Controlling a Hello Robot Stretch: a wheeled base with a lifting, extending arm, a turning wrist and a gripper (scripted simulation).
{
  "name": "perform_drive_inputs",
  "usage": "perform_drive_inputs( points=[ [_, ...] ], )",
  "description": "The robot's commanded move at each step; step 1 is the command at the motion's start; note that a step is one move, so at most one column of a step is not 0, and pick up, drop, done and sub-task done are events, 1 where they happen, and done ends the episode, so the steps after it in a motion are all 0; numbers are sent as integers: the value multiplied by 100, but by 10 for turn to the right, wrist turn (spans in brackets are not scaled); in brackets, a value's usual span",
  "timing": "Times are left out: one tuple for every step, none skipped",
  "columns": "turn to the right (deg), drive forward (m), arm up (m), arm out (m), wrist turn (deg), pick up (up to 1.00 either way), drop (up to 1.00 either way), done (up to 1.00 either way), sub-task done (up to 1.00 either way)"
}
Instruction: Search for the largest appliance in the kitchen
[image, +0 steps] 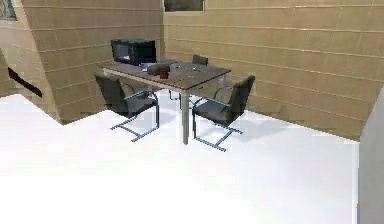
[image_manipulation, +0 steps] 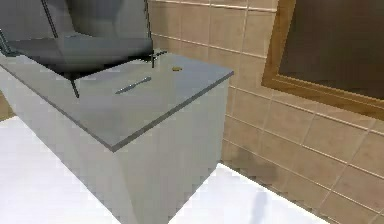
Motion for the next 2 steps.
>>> perform_drive_inputs(
  points=[
    [150,0,0,0,0,0,0,0,0],
    [0,15,0,0,0,0,0,0,0]
  ],
)
